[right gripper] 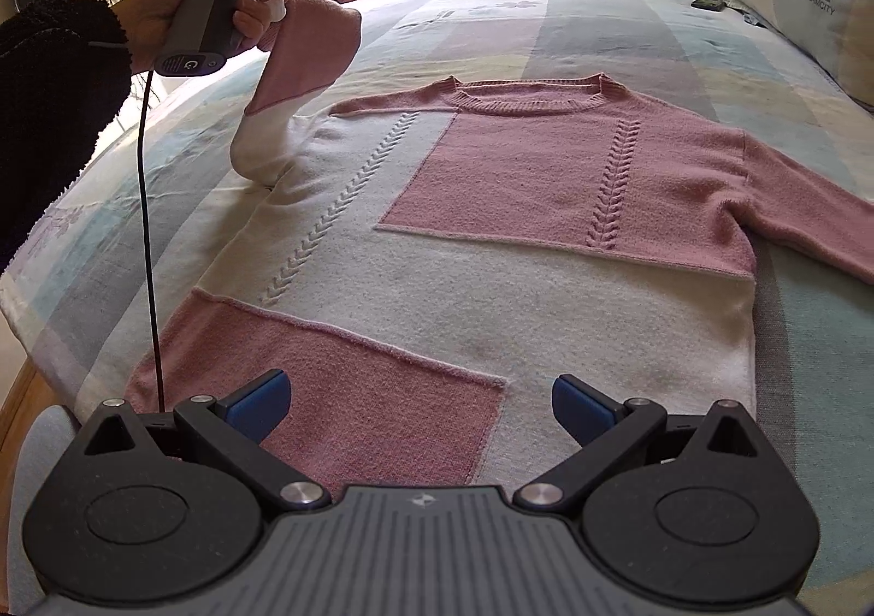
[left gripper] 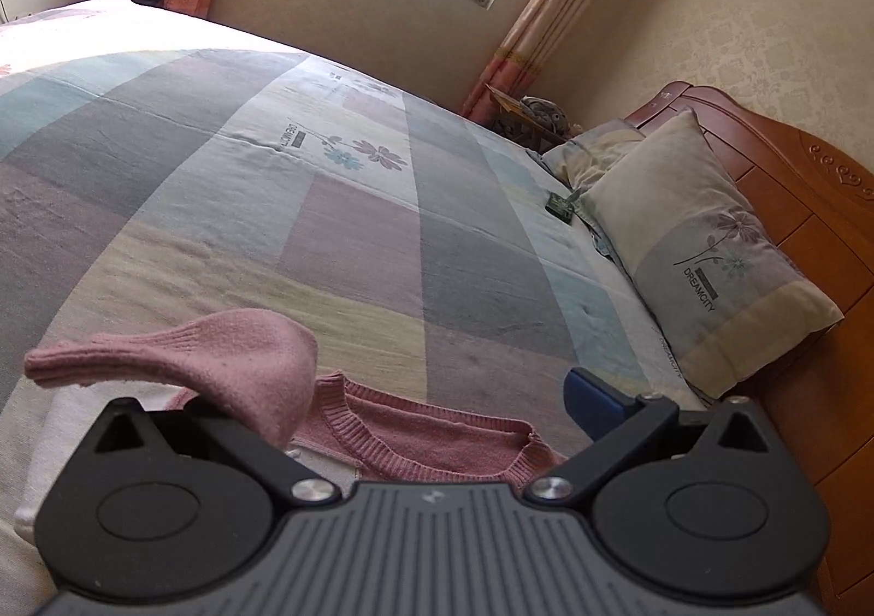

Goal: Fold clothes
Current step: 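Fold the pink sleeve across the sweater front with the left gripper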

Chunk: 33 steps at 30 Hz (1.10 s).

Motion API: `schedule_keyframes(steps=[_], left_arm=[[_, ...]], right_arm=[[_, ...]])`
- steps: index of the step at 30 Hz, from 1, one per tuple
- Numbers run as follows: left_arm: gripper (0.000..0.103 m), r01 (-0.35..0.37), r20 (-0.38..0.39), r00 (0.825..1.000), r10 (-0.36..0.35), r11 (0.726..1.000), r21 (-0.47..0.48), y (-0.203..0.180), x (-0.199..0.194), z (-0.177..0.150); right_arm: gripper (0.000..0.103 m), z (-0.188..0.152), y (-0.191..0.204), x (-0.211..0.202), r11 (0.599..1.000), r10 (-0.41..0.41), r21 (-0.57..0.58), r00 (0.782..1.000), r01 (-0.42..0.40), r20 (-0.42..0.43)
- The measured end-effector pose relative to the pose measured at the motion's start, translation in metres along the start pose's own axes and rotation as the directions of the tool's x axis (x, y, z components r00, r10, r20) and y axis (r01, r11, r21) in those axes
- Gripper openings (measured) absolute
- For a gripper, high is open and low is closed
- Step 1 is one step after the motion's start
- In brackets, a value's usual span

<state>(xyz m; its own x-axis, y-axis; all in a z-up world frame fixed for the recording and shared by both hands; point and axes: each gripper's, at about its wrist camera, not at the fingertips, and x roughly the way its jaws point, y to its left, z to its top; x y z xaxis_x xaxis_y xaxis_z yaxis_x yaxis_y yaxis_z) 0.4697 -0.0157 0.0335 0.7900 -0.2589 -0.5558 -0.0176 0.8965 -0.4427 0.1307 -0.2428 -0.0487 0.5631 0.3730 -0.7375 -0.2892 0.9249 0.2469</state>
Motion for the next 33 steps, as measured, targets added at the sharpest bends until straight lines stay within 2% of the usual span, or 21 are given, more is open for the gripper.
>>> schedule_keyframes(steps=[18, 27, 33], left_arm=[[0.102, 0.090, -0.066, 0.994, -0.084, 0.992, 0.084, -0.057, 0.027, -0.013], [0.102, 0.106, -0.110, 0.989, -0.095, 0.989, 0.101, -0.068, 0.053, -0.027], [0.102, 0.110, -0.171, 0.981, -0.086, 0.985, 0.135, -0.072, 0.073, -0.043]], right_arm=[[0.103, -0.003, -0.007, -0.003, 1.000, -0.005, 0.011, 1.000, 0.005, 0.005], [0.103, -0.004, -0.010, -0.002, 1.000, -0.017, 0.014, 1.000, 0.017, -0.002], [0.103, -0.005, -0.011, -0.001, 1.000, -0.014, 0.014, 1.000, 0.014, -0.009]])
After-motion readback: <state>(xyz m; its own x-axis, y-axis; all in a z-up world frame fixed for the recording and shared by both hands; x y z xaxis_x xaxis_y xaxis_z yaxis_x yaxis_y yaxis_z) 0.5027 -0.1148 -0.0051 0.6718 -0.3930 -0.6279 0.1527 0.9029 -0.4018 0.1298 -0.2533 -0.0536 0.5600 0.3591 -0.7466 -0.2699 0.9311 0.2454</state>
